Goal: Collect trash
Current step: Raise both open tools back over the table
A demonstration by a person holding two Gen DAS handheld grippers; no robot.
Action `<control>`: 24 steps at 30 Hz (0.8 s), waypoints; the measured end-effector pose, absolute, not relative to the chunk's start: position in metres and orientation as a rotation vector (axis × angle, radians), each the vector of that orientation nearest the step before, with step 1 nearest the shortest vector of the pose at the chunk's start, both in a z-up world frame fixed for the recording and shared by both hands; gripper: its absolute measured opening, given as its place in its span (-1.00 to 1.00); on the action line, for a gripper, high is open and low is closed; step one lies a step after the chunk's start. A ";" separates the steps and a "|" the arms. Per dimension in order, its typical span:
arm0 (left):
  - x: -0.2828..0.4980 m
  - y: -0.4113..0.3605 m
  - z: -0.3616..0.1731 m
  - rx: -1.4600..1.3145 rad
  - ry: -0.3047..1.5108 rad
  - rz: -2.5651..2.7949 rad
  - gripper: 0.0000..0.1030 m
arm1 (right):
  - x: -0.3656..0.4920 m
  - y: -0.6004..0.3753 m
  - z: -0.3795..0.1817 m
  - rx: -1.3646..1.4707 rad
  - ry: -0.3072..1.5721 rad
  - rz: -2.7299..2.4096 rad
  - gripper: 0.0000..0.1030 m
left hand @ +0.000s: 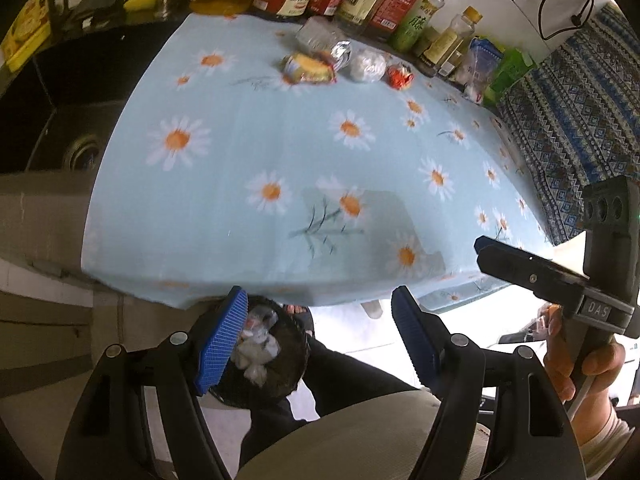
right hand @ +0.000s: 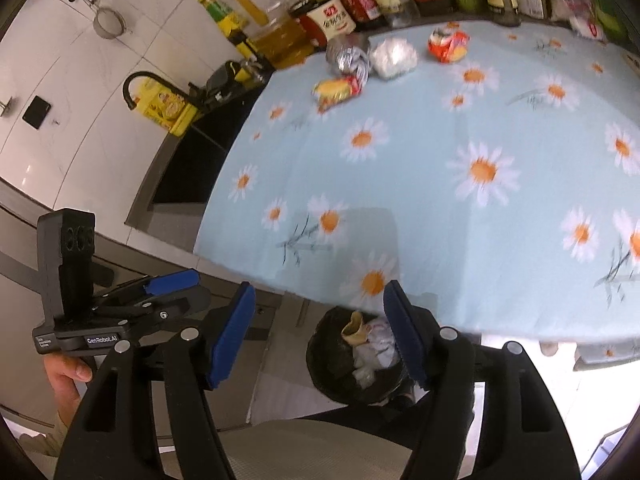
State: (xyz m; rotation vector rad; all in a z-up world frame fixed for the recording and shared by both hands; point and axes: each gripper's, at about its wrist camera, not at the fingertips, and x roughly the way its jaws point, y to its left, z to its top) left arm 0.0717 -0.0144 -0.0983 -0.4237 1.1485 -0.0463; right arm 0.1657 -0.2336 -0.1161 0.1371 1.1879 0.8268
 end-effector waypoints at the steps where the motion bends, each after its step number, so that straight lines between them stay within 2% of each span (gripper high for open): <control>1: 0.075 -0.015 -0.097 -0.420 1.146 -0.044 0.40 | 0.172 -0.234 -0.114 0.137 1.183 0.827 0.30; 20: 0.168 -0.022 -0.075 -0.410 1.131 0.089 0.40 | 0.329 -0.234 -0.095 -0.042 1.105 0.846 0.35; 22: 0.178 -0.023 -0.076 -0.409 1.134 0.103 0.40 | 0.345 -0.232 -0.096 -0.057 1.098 0.850 0.47; 23: 0.182 -0.023 -0.076 -0.409 1.133 0.114 0.40 | 0.352 -0.232 -0.096 -0.061 1.089 0.852 0.60; 24: 0.185 -0.023 -0.076 -0.411 1.132 0.128 0.40 | 0.359 -0.231 -0.097 -0.067 1.082 0.849 0.62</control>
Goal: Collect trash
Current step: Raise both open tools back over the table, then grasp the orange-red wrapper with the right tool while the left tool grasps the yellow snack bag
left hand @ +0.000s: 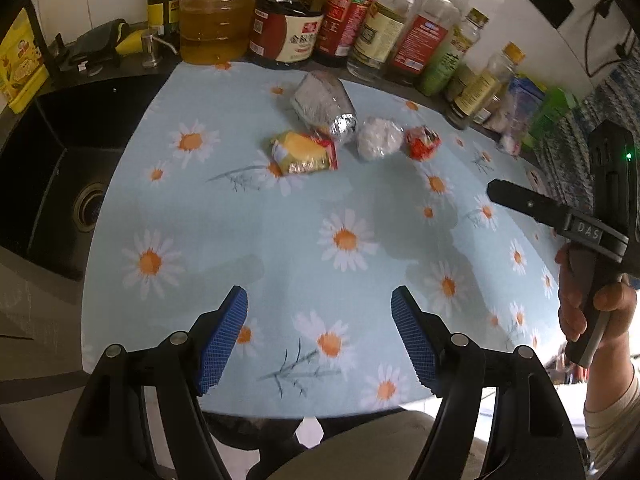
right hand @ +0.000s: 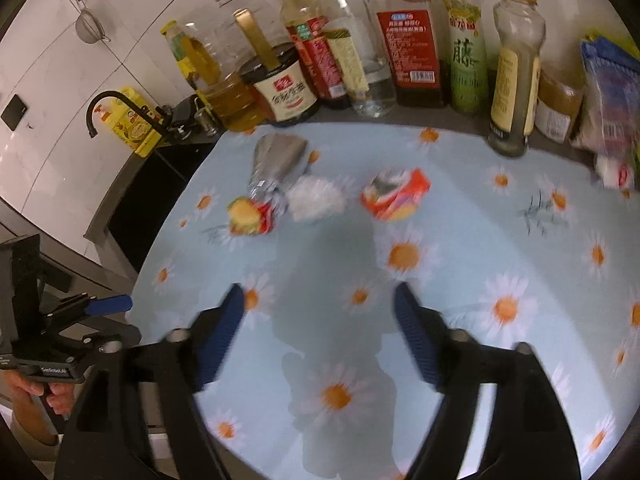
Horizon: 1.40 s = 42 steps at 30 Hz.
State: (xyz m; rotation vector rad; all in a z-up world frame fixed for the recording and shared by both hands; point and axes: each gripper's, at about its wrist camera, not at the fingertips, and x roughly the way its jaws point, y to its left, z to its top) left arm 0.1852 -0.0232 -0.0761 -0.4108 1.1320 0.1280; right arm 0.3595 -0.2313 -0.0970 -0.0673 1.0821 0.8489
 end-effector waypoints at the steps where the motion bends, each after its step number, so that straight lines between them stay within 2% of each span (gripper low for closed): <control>1: 0.190 -0.023 -0.077 -0.418 1.137 0.140 0.40 | 0.369 -0.230 -0.099 -0.076 1.081 0.851 0.62; 3: 0.199 -0.025 -0.077 -0.412 1.149 0.150 0.41 | 0.385 -0.228 -0.104 -0.081 1.092 0.854 0.62; 6: 0.208 -0.024 -0.079 -0.410 1.155 0.184 0.54 | 0.406 -0.222 -0.112 -0.104 1.100 0.865 0.62; 20: 0.234 -0.006 -0.093 -0.484 1.180 0.313 0.54 | 0.464 -0.179 -0.154 -0.210 1.178 0.915 0.61; 22: 0.238 -0.003 -0.095 -0.489 1.186 0.319 0.54 | 0.467 -0.178 -0.159 -0.215 1.190 0.912 0.51; 24: 0.243 -0.001 -0.097 -0.487 1.192 0.325 0.54 | 0.471 -0.177 -0.165 -0.214 1.212 0.918 0.29; 27: 0.249 0.002 -0.100 -0.487 1.201 0.331 0.54 | 0.474 -0.176 -0.167 -0.204 1.213 0.931 0.20; 42: 0.300 0.005 -0.121 -0.448 1.244 0.292 0.54 | 0.461 -0.207 -0.149 -0.131 1.171 0.966 0.13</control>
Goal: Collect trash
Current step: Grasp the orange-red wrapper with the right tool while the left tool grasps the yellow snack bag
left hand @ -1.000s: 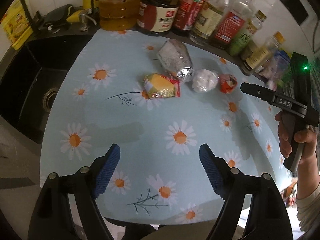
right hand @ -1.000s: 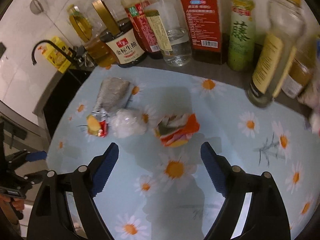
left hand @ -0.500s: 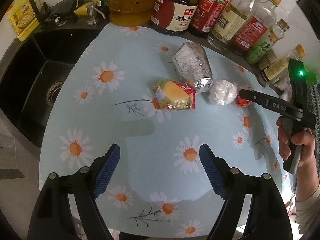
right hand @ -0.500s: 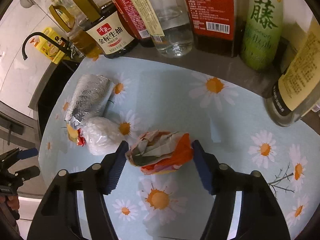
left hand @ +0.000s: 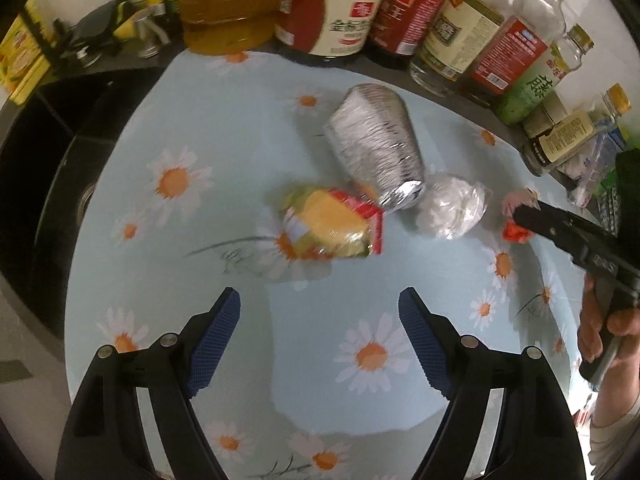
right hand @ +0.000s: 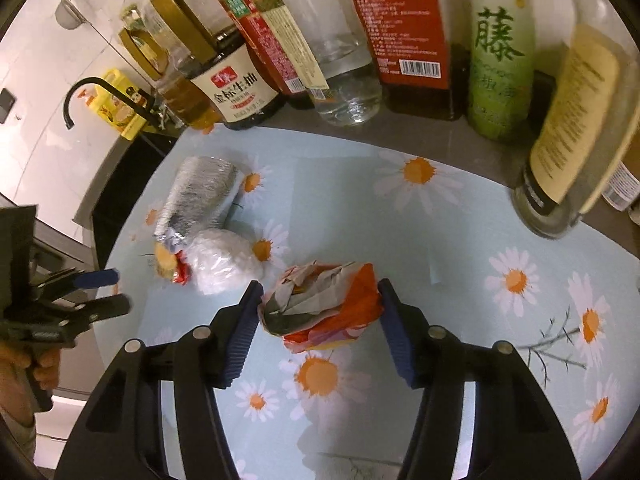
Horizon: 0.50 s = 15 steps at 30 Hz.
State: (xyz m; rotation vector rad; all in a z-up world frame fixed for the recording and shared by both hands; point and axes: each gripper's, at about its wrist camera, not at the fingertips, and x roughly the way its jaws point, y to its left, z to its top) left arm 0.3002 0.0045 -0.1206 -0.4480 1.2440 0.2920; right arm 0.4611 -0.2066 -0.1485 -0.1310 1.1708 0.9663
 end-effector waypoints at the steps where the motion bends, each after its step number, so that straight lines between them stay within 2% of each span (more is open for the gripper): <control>1: 0.306 0.003 -0.122 -0.439 1.249 0.286 0.54 | 0.458 -0.210 -0.146 -0.123 1.171 0.971 0.13; 15: 0.351 0.003 -0.143 -0.369 1.303 0.296 0.54 | 0.448 -0.244 -0.147 -0.087 1.183 0.969 0.14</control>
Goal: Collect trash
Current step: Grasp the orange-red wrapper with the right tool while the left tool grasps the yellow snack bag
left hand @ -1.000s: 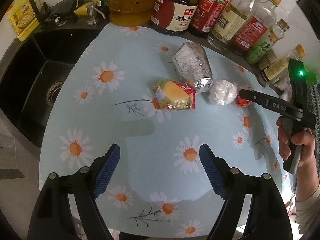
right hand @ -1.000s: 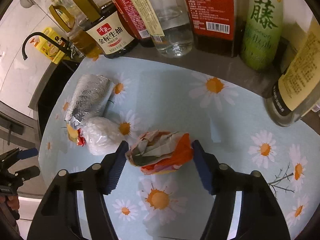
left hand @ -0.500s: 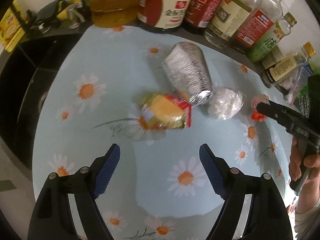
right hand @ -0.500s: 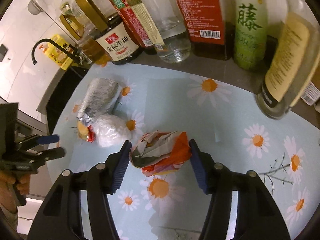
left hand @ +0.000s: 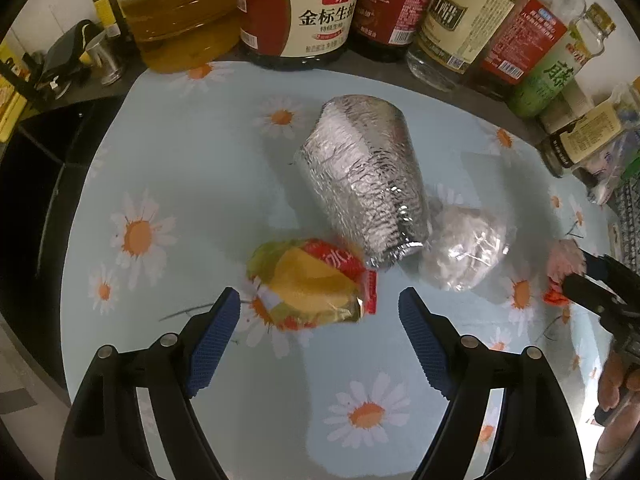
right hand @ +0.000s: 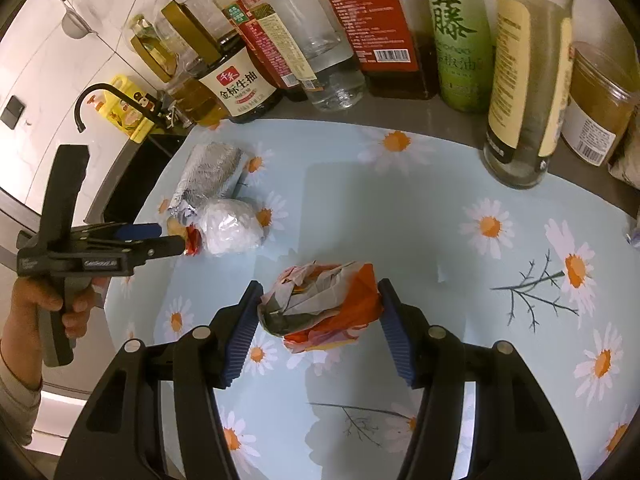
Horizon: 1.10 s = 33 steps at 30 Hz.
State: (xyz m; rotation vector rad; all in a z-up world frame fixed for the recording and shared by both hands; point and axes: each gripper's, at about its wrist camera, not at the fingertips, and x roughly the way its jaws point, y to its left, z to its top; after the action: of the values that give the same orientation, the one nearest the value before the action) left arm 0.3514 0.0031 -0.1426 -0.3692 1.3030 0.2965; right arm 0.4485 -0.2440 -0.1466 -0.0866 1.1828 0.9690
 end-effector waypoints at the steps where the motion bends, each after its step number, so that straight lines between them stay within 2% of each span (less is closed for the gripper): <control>1: 0.354 0.003 -0.145 -0.366 1.304 0.299 0.54 | 0.449 -0.245 -0.147 -0.082 1.185 0.969 0.14; 5: 0.360 0.003 -0.151 -0.345 1.309 0.306 0.54 | 0.449 -0.248 -0.146 -0.073 1.185 0.977 0.14; 9: 0.365 0.003 -0.159 -0.353 1.302 0.329 0.34 | 0.450 -0.250 -0.147 -0.063 1.186 0.985 0.14; 16: 0.358 0.000 -0.155 -0.330 1.273 0.331 0.16 | 0.446 -0.247 -0.147 -0.071 1.187 1.011 0.14; 33: 0.302 -0.005 -0.129 -0.333 1.225 0.296 0.12 | 0.411 -0.243 -0.139 -0.083 1.173 1.014 0.14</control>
State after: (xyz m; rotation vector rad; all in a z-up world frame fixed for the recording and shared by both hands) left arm 0.3021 -0.0047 -0.1293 -0.3330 1.2252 0.2955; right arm 0.4113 -0.2425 -0.1386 -0.0827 1.1734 1.0142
